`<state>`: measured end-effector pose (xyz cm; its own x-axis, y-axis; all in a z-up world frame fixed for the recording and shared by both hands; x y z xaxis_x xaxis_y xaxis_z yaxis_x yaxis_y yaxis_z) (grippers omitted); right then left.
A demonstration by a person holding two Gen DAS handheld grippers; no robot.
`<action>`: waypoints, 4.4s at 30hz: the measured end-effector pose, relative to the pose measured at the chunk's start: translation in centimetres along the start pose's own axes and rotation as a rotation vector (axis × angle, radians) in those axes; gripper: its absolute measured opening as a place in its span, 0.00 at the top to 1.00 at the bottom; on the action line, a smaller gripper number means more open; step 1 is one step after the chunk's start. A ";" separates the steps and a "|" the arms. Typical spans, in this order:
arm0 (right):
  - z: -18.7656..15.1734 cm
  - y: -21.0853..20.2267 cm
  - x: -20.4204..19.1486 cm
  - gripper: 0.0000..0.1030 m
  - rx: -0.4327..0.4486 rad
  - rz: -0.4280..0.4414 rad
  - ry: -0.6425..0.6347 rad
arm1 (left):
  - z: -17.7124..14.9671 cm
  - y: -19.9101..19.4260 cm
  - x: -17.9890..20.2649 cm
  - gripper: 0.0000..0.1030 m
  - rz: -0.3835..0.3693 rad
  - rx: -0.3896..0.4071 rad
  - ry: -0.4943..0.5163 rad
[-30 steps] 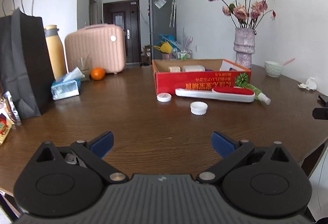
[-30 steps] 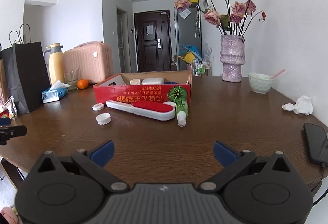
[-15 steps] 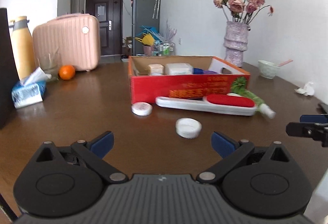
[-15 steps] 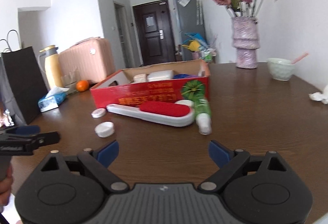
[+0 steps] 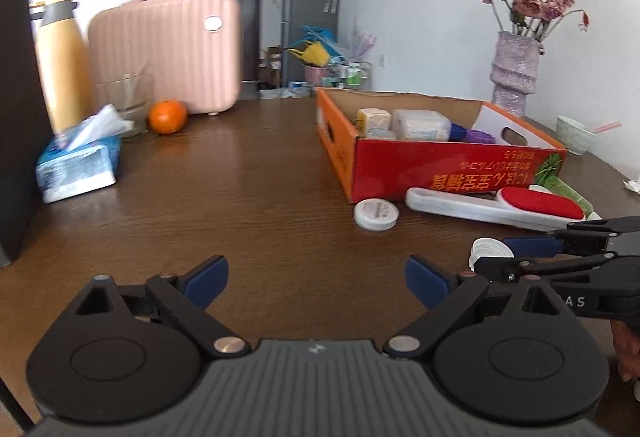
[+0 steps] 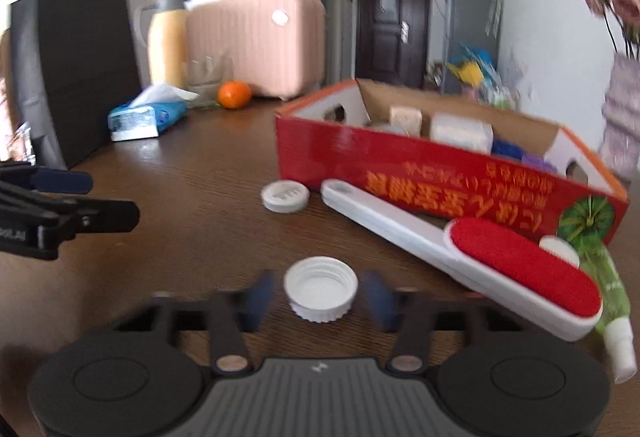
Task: Organize rigid objects
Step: 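Grasp the white round lid with the left tool, then carry the white cap with the right tool while the left tool carries the lid over the box, then open both tools to drop the cap and lid into the box, then withdraw both tools from the box back over the table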
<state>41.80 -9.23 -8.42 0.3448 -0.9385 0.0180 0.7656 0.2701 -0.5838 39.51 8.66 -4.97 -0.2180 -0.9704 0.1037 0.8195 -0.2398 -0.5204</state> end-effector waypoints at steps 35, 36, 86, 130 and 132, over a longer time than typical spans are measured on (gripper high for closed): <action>-7.1 -20.0 11.8 0.62 0.187 -0.191 0.239 | -3.0 -16.1 9.2 0.61 0.117 0.266 -0.032; -7.4 -20.8 11.7 0.62 0.194 -0.192 0.238 | -3.2 -17.1 9.6 0.61 0.121 0.275 -0.026; 12.4 -3.2 16.5 0.62 0.235 -0.085 0.162 | 15.9 8.2 5.5 0.61 -0.106 0.128 -0.050; 11.2 -9.7 14.7 0.11 0.400 -0.172 0.056 | 12.5 -4.4 9.1 0.15 0.061 0.382 0.112; 9.9 -12.7 13.9 0.11 0.436 -0.184 0.026 | 11.2 -7.0 9.8 0.06 0.083 0.415 0.126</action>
<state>42.28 -23.52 7.29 0.1727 -0.9828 0.0658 0.9713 0.1588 -0.1771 37.56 0.53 9.24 -0.1849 -0.9819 -0.0419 0.9747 -0.1777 -0.1357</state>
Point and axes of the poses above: each gripper's, at about its wrist camera, not at the fingertips, and y roughly the way its jaws point, x to its right, z to its top, the point moved 7 cm from there along y, roughly the way its jaws point, and after that the axes turned 7 degrees about -z, right-handed, at the moved point
